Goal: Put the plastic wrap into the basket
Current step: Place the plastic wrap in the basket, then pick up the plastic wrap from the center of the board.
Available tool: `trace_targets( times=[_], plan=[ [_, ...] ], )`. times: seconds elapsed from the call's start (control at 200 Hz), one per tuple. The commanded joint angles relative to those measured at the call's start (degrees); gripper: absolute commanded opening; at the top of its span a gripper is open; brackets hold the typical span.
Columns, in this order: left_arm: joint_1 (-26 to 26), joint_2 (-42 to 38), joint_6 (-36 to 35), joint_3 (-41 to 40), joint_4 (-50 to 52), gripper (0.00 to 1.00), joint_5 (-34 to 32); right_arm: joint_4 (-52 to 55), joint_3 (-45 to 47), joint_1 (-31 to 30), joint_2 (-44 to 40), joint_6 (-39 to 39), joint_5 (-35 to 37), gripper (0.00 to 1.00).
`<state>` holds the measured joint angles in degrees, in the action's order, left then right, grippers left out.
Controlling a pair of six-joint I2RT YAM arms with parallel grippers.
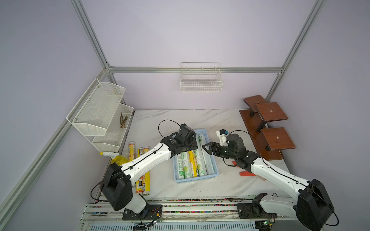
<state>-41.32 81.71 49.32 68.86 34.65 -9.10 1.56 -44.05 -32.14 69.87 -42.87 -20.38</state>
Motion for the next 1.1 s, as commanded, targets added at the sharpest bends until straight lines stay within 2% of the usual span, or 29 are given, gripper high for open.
trace_targets(
  times=[0.0,0.065,0.14,0.24,0.305,0.375,0.46,0.535,0.615,0.78,0.975,1.095],
  plan=[
    [0.94,-8.05,-4.79,-5.48,4.75,0.55,-12.23,-6.67,-0.08,-1.88,-0.75,-1.51,-1.40,0.80],
    [2.59,-11.48,-4.33,-8.51,8.95,0.55,-16.61,-6.60,-1.39,-4.82,0.22,0.52,1.16,0.79],
    [6.61,-15.50,-4.67,-12.94,12.53,0.57,-17.87,-4.57,-4.23,-9.31,2.25,4.09,5.84,0.79],
    [16.00,-20.29,-5.55,-19.13,13.44,0.61,-13.56,-2.66,-7.55,-14.44,5.48,7.26,10.96,0.79],
    [22.06,-22.86,-5.02,-22.83,12.85,0.69,-10.21,-1.74,-9.43,-16.81,7.70,9.11,13.57,0.78],
    [27.68,-24.75,-5.50,-26.38,10.18,0.71,-6.30,0.57,-11.93,-18.97,10.15,11.03,15.47,0.78],
    [33.67,-24.54,-5.72,-29.30,7.52,0.77,-3.06,2.89,-14.34,-20.59,12.77,12.48,15.68,0.78],
    [37.92,-22.38,-6.86,-30.03,5.71,0.77,0.35,4.04,-16.19,-21.49,14.56,13.20,14.93,0.78],
    [40.75,-19.11,-8.34,-29.93,3.80,0.77,2.77,4.76,-17.48,-22.21,16.01,13.78,14.09,0.79],
    [43.26,-12.42,-10.45,-28.50,1.73,0.73,6.20,4.79,-19.17,-22.82,18.02,12.55,12.32,0.79],
    [43.26,-6.92,-11.34,-29.03,-2.15,0.64,14.52,2.94,-19.21,-22.88,21.06,9.58,10.24,0.79],
    [42.57,-3.77,-11.39,-28.83,-2.67,0.62,15.69,3.00,-19.32,-22.81,21.30,9.46,10.03,0.79]
  ],
)
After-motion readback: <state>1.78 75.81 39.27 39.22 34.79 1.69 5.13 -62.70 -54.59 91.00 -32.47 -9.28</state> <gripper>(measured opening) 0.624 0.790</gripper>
